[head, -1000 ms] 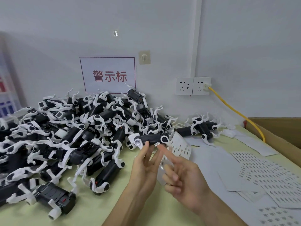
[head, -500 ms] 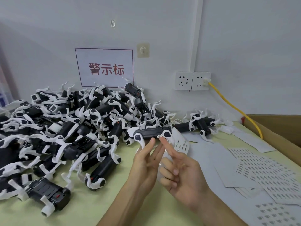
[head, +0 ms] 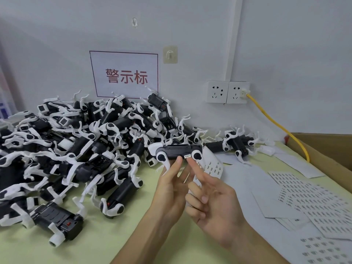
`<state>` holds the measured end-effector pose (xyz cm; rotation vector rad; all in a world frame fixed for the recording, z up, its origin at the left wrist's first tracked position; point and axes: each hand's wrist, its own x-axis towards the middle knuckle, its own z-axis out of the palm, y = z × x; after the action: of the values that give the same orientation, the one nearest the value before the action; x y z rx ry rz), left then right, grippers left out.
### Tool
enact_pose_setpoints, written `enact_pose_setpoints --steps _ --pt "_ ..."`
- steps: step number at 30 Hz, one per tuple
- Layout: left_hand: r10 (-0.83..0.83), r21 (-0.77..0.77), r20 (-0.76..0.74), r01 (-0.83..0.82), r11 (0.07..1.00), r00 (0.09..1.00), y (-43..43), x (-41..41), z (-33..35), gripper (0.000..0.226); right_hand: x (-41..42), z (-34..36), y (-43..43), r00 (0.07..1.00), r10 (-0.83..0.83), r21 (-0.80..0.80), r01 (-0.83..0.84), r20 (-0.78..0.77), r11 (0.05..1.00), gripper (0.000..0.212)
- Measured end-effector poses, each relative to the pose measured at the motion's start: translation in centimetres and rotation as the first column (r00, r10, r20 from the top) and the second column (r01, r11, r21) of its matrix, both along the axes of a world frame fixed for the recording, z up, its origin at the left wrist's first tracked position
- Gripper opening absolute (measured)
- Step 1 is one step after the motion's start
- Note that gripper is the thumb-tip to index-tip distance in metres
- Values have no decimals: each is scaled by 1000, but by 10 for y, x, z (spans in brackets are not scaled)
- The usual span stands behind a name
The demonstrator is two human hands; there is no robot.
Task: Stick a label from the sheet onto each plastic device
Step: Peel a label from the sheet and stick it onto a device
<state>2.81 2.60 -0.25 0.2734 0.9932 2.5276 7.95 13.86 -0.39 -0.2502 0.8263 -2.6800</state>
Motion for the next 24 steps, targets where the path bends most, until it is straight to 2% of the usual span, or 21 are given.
enact_pose_setpoints --steps 5,10,14,18,24 --pt "-4 -39 5 4 999 1000 0 0 -2 49 4 3 -3 999 21 -22 -22 -25 1000 73" --pt "-59 -86 25 61 994 998 -1 3 -4 23 5 2 -5 1000 23 -46 -23 -13 999 69" --pt "-11 -89 40 15 996 999 0 4 -2 26 5 1 -6 999 35 -39 -35 -22 999 73" --pt "-5 -112 64 12 994 998 1 8 4 36 5 1 -5 1000 1 -14 -1 9 1000 53" --pt "-27 -156 105 44 987 994 -1 9 4 43 5 1 -7 999 -21 -27 22 32 999 52"
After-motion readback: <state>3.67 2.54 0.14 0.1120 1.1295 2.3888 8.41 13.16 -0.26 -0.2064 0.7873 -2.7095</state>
